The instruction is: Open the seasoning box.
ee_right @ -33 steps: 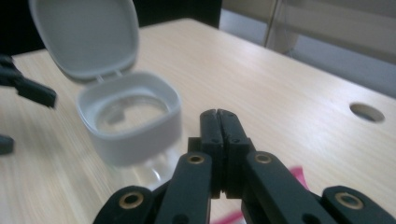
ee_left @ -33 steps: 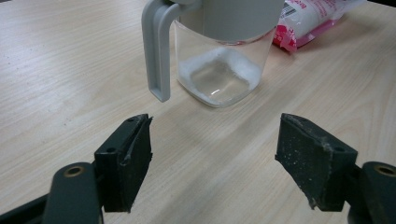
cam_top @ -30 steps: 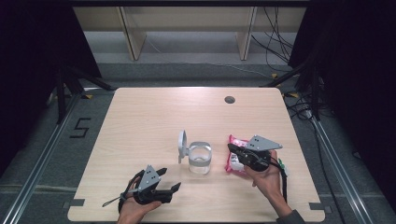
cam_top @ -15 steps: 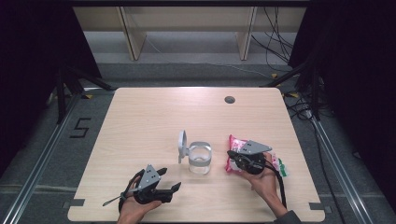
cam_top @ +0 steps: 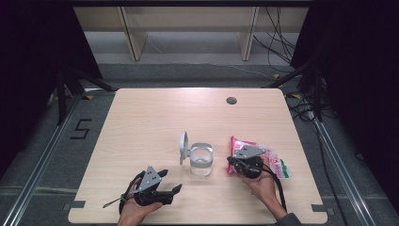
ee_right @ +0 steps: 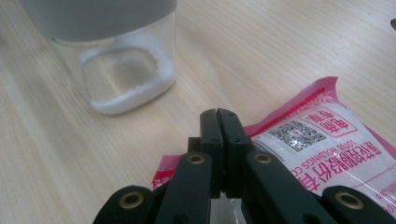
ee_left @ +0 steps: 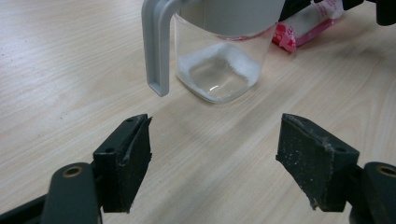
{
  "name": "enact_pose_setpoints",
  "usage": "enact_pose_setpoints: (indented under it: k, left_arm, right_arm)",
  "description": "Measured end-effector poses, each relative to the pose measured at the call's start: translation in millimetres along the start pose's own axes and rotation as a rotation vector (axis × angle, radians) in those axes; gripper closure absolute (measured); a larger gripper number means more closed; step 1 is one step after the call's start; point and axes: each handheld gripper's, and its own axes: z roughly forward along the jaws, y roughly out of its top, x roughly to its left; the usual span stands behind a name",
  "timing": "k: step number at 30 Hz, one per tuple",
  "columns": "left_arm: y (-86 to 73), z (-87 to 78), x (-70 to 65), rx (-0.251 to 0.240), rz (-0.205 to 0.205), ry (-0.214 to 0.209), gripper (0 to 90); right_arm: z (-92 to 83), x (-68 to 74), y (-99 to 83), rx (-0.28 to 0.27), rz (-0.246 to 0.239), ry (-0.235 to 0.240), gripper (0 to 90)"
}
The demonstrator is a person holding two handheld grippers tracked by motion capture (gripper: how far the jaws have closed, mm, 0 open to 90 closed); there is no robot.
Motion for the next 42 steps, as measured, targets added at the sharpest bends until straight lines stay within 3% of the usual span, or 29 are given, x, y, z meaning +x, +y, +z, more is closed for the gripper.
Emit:
enact_pose_setpoints:
  k: [6,14,19,22,24,27,28,32,33,34,35,36,37,38,39,40,41,42]
  left_arm:
    - [-0.1,-2.0,1.5,-0.005,-0.010,0.002,25.3]
    - [-1.5,-2.4,1.1,-0.022,-0.027,-0.003,25.3]
    - [-1.8,-3.7,2.5,0.004,-0.013,0.005,25.3]
    - [-1.7,-1.7,4.0,-0.009,-0.005,0.002,25.3]
    - [-3.3,-0.6,3.0,-0.004,-0.027,0.004,25.3]
    - [-3.8,-2.4,4.2,0.007,-0.007,0.004,25.3]
    - [-3.7,-2.2,4.6,0.002,-0.022,0.006,25.3]
    - [-4.0,-4.0,5.4,-0.011,-0.033,0.004,25.3]
    - [-3.5,-5.0,6.6,0.000,-0.025,0.012,25.3]
    - [-3.3,-4.7,6.8,-0.007,-0.031,0.012,25.3]
    - [-3.7,-4.7,6.9,-0.006,-0.033,0.011,25.3]
    - [-4.2,-5.0,6.7,-0.004,-0.032,0.011,25.3]
    - [-4.4,-5.1,6.5,-0.002,-0.031,0.011,25.3]
    - [-3.9,-4.5,6.1,-0.001,-0.034,0.015,25.3]
    - [-3.1,-4.0,6.5,0.001,-0.023,0.017,25.3]
    - [-3.3,-2.8,5.3,-0.001,-0.026,0.008,25.3]
    - [-3.8,-2.5,4.2,0.002,-0.022,0.005,25.3]
    - [-4.2,-2.6,3.1,0.003,-0.022,0.004,25.3]
  right_arm:
    - [-10.9,1.2,-5.0,0.038,-0.004,0.003,90.0]
    - [-23.8,-1.8,-14.8,0.032,0.010,0.010,90.0]
    - [-31.3,-3.9,-19.9,0.035,0.014,0.009,90.0]
    - [-35.3,-6.1,-23.9,0.032,0.019,0.004,90.0]
    - [-37.5,-8.1,-26.0,0.034,0.021,0.009,90.0]
    - [-41.2,-10.9,-29.3,0.032,0.025,-0.001,90.0]
    - [-42.0,-11.9,-30.4,0.027,0.017,-0.002,90.0]
    - [-51.8,-16.4,-33.4,0.016,0.058,0.002,89.1]
    - [-60.5,-20.6,-37.3,-0.017,0.108,0.004,80.8]
    - [-60.5,-20.6,-37.3,-0.017,0.108,0.004,80.8]
    - [-74.0,-26.0,-42.9,-0.059,0.213,-0.048,66.8]
    - [-74.0,-26.0,-42.9,-0.059,0.213,-0.048,66.8]
    - [-77.7,-29.4,-45.5,-0.076,0.229,-0.069,61.0]
    - [-85.9,-29.9,-49.2,-0.084,0.304,-0.117,58.1]
    - [-89.4,-34.5,-53.5,-0.116,0.314,-0.134,55.6]
    - [-93.4,-36.7,-56.7,-0.117,0.341,-0.146,52.2]
    - [-97.6,-38.9,-62.3,-0.127,0.407,-0.172,49.1]
    - [-101.0,-43.0,-67.0,-0.121,0.417,-0.185,47.5]
